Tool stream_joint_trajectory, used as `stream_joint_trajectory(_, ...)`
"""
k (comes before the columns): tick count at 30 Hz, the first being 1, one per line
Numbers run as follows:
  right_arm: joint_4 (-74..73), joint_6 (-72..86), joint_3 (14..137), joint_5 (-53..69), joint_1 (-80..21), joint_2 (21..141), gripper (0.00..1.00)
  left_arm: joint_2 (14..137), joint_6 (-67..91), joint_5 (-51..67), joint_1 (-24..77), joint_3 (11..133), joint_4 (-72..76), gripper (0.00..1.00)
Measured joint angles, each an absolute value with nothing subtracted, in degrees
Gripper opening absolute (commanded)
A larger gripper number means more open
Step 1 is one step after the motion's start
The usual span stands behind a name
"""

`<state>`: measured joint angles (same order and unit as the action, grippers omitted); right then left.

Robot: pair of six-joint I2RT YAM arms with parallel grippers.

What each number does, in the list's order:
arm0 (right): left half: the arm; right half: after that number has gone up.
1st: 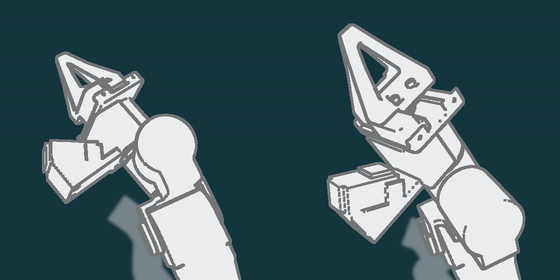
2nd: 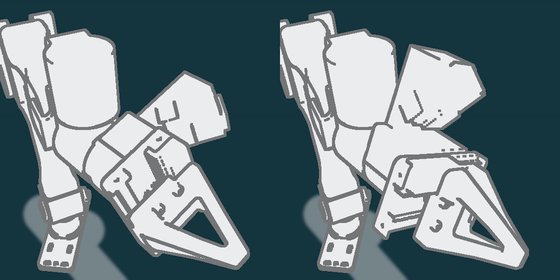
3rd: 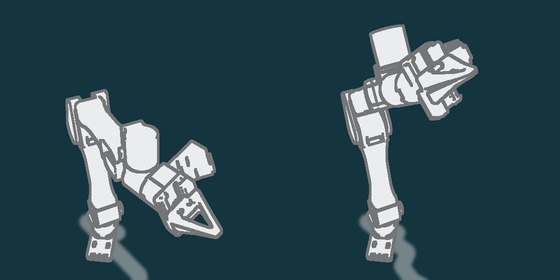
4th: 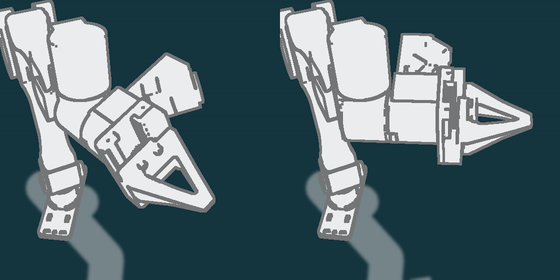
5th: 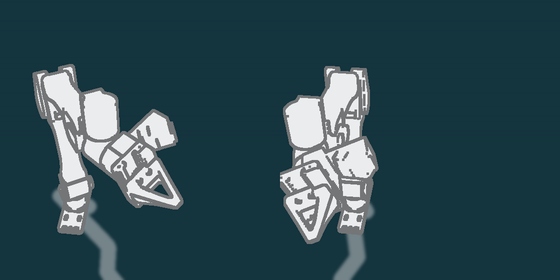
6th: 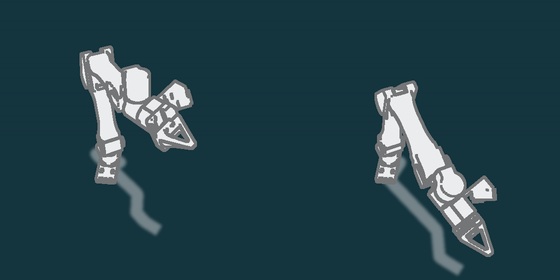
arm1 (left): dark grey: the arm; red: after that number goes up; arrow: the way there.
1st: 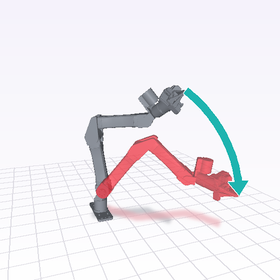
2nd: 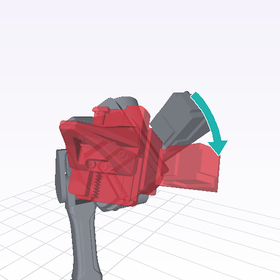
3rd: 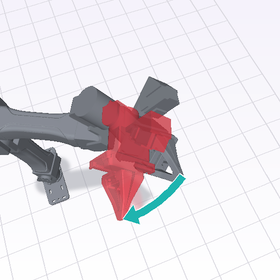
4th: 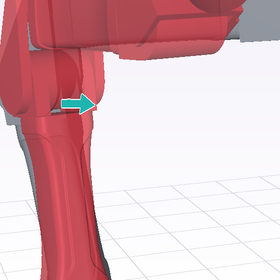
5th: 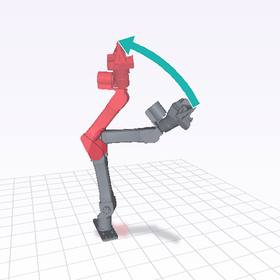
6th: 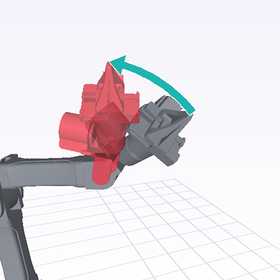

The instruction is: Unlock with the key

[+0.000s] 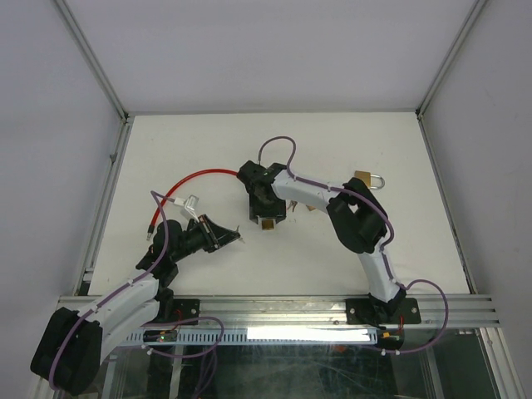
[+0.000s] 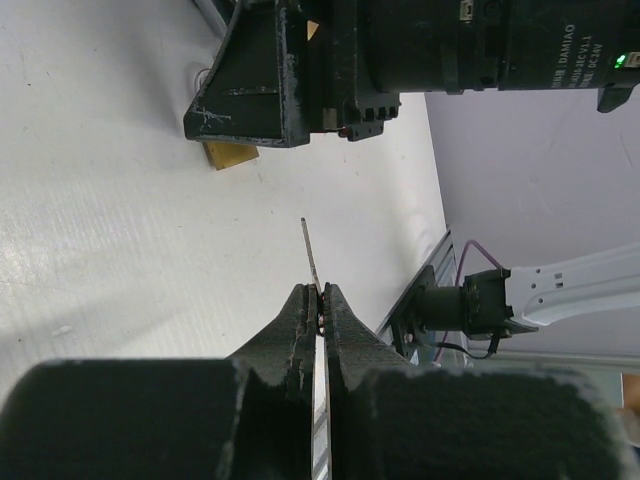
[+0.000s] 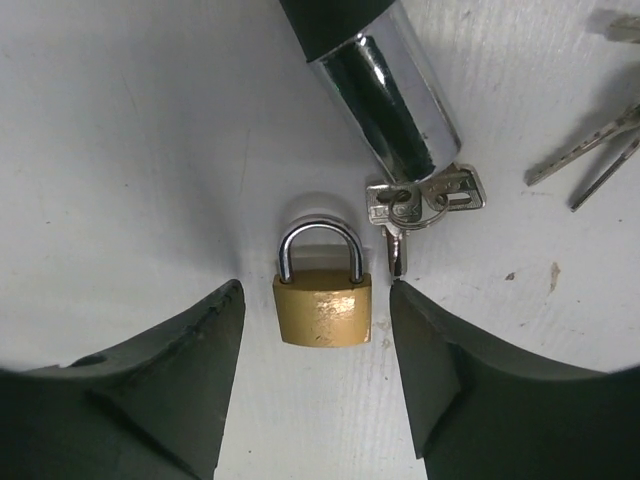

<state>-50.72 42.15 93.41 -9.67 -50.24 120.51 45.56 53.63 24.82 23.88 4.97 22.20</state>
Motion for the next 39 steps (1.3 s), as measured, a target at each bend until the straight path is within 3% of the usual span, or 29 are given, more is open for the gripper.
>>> stream_joint_trajectory(6,-52.05,43.20,94.06,-9.61,-50.30,121.93,0.54,45.67,53.60,25.67,23.53,4.97,22.00,0.00)
stream_joint_trajectory(17,-54.11,44.73,95.88,-9.74,-50.37,123.15,0.24,48.34,53.10,27.79,23.53,5.04,21.98,0.00)
stream_joint_trajectory(25,-52.99,46.98,95.90,-9.65,-50.46,121.75,0.17,52.21,51.37,32.03,23.53,6.68,23.44,0.00)
stream_joint_trajectory(39,-46.89,54.13,95.07,-7.31,-50.46,107.81,0.11,54.63,48.47,35.09,23.53,11.18,25.67,0.00)
